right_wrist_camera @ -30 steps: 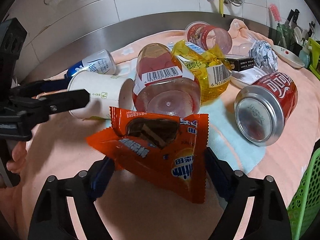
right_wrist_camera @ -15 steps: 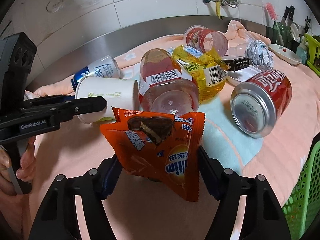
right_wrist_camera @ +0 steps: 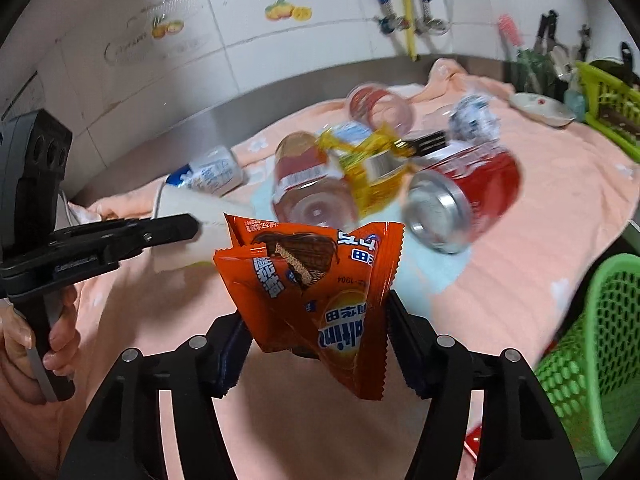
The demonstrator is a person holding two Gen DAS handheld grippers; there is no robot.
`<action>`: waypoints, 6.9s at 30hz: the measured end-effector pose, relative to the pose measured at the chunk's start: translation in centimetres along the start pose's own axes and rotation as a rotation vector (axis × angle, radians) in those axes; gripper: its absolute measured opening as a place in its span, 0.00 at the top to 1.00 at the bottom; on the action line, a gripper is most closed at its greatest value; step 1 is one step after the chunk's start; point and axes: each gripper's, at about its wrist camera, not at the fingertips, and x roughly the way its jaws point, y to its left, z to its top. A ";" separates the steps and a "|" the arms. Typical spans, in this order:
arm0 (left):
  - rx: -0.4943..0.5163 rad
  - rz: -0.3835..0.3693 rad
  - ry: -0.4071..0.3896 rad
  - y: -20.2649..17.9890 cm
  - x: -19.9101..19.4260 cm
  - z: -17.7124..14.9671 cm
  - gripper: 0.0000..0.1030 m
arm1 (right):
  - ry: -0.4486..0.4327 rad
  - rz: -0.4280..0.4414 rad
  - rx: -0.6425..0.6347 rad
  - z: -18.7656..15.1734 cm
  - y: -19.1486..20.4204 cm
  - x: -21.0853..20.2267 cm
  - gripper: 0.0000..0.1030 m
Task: Collect trash
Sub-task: 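Drop the wrapper and paper cup into the green basket with both tools, then grasp the red Coca-Cola can with the right tool while the left grasps the juice bottle, then drop the Coca-Cola can and juice bottle into the green basket with both tools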
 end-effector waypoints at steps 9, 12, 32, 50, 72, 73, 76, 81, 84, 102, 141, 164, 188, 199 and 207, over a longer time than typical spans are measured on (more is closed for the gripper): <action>0.066 -0.084 -0.005 -5.1 0.1 1.1 0.97 | -0.037 -0.226 0.142 -2.2 -9.8 -5.3 0.41; 0.089 -0.141 -0.002 -7.3 0.5 1.7 0.97 | -0.032 -0.337 0.197 -3.4 -14.2 -6.8 0.41; 0.302 -0.459 0.202 -27.6 14.5 4.5 0.97 | 0.030 -0.531 0.378 -8.9 -26.7 -11.3 0.11; 0.325 -0.479 0.366 -34.1 22.8 1.8 0.62 | -0.035 -0.546 0.392 -10.1 -27.1 -14.9 0.10; 0.186 -0.256 0.136 -20.1 11.5 5.3 0.50 | -0.040 -0.316 0.333 -3.6 -19.6 -10.6 0.10; 0.159 -0.223 0.121 -18.6 10.8 5.7 0.50 | -0.034 -0.296 0.331 -2.9 -19.1 -10.0 0.10; 0.084 -0.131 0.080 -14.7 9.0 6.8 0.49 | -0.015 -0.251 0.317 -0.9 -17.7 -8.4 0.10; -0.065 0.011 0.041 -8.4 7.2 8.5 0.45 | 0.023 -0.185 0.333 2.3 -16.0 -5.7 0.10; -0.192 0.100 0.034 -4.0 6.9 9.6 0.43 | 0.037 -0.131 0.386 4.5 -15.4 -4.0 0.10; -0.561 0.198 0.165 5.1 12.7 10.1 0.36 | 0.156 -0.049 0.646 9.4 -15.8 4.0 0.15; -0.549 0.025 0.193 4.7 11.7 7.3 0.28 | 0.122 0.054 0.668 7.4 -15.5 2.7 0.30; -0.272 -0.216 0.141 -9.7 8.8 9.4 0.28 | 0.173 -0.527 0.493 -3.6 -29.6 -7.0 0.30; -0.010 -0.366 0.338 -29.0 19.1 7.6 0.28 | 0.137 -0.510 0.497 -8.2 -32.4 -10.9 0.20; 0.089 -0.352 0.445 -34.0 25.2 4.5 0.28 | -0.015 -0.512 0.533 -8.8 -31.3 -16.8 0.18; 0.104 -0.341 0.493 -35.1 27.4 2.9 0.27 | -0.019 -0.521 0.517 -9.5 -30.6 -17.3 0.18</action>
